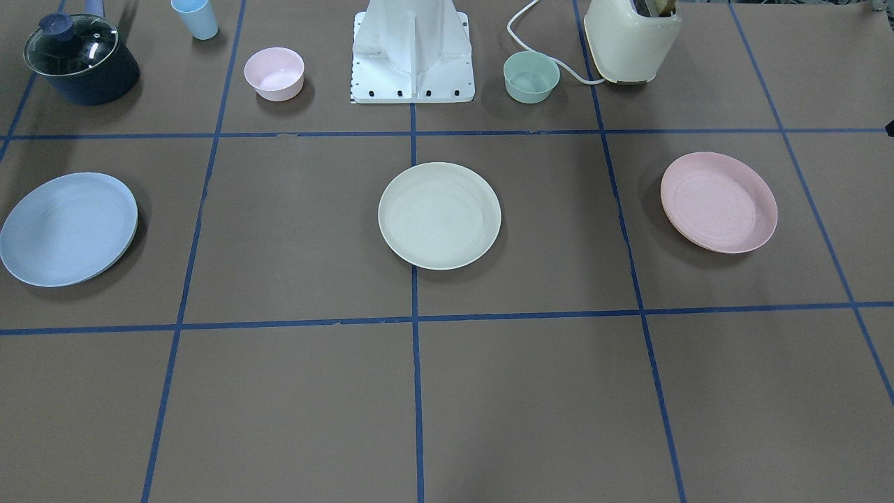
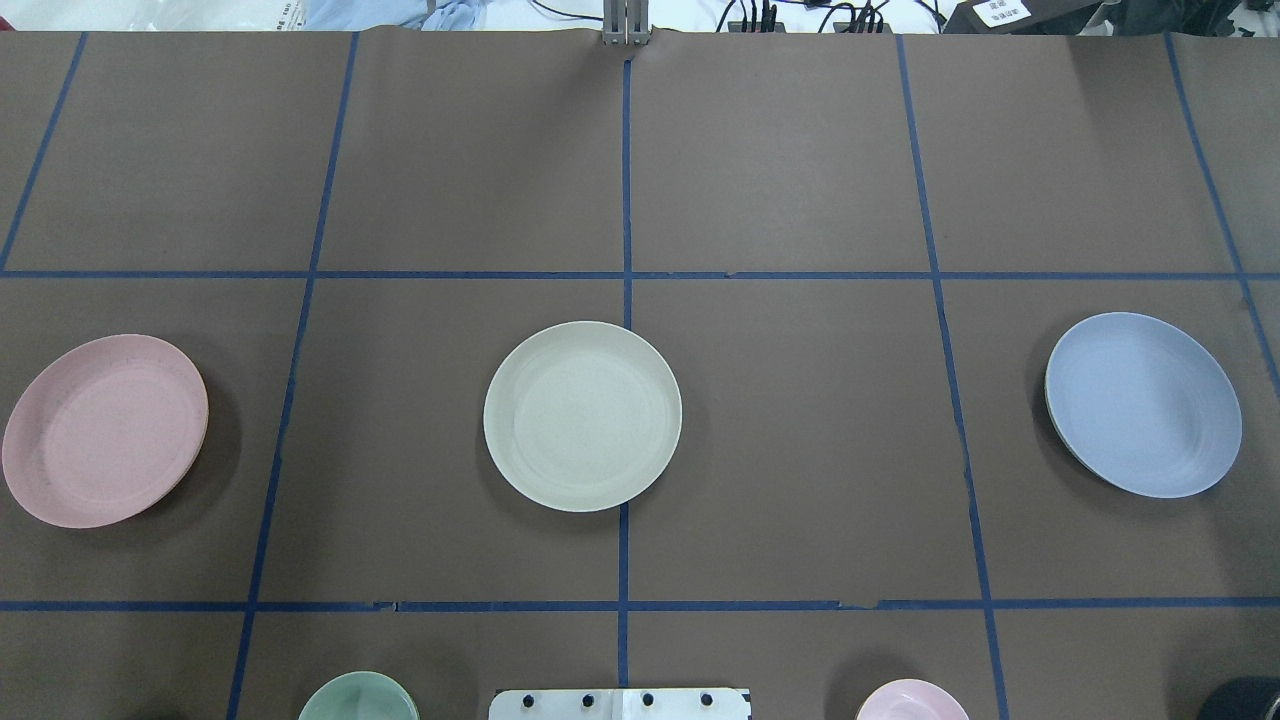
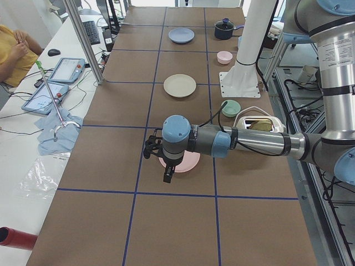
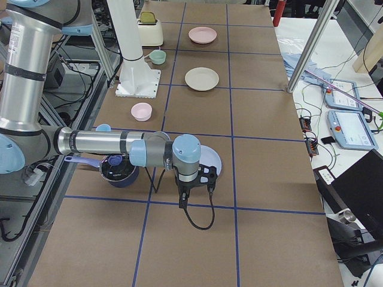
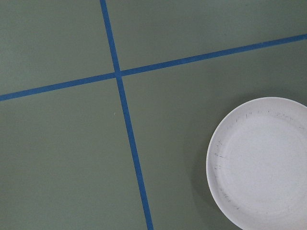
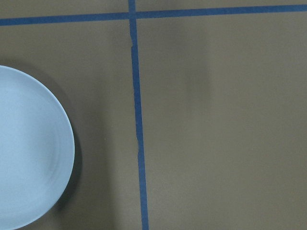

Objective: Stack three plates with pink and blue

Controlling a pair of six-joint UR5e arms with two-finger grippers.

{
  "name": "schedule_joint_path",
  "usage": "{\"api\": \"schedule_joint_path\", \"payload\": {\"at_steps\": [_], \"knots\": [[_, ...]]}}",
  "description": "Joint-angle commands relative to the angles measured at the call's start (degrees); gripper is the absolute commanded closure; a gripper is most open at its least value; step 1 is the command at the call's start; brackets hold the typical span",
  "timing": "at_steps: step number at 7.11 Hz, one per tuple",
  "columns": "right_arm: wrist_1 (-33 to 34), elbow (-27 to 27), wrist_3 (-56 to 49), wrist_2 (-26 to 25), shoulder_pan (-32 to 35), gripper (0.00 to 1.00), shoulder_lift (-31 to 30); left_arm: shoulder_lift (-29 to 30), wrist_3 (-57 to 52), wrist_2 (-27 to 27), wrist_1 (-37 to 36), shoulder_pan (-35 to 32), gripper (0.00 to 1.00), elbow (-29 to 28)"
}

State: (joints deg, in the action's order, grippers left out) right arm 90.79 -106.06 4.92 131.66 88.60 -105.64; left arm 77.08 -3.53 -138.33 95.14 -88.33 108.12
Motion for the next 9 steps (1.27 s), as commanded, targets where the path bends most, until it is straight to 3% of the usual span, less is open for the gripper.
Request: {"api": "schedule_joint_path", "payload": {"at_steps": [1,4,6,7,8,9], "knots": [[0.0,0.1,0.1,0.0,0.0,0.00,-0.1,0.0,0.1,-0.6,0.1,0.0,0.00,0.3],[-3.5,-1.1,-0.3,0.7,0.1,0.00,-0.1,0.0,0.0,0.0,0.2,-0.1,0.00,3.8],[-16.5,-1.3,0.1,0.3,0.2,0.00,-0.8,2.0,2.5,-0.6,0.7,-0.4,0.00,3.4],[-21.6,-1.4,0.3,0.3,0.2,0.00,-0.9,6.5,16.1,-0.7,2.1,-2.0,0.00,3.2],[-22.2,-2.4,0.9,0.4,0.1,0.00,-0.2,10.7,25.2,-0.1,9.5,-2.5,0.00,3.7],[-22.2,-4.4,3.4,0.7,0.1,0.00,-0.2,11.3,25.7,-0.7,19.6,-2.5,0.00,0.1]]}}
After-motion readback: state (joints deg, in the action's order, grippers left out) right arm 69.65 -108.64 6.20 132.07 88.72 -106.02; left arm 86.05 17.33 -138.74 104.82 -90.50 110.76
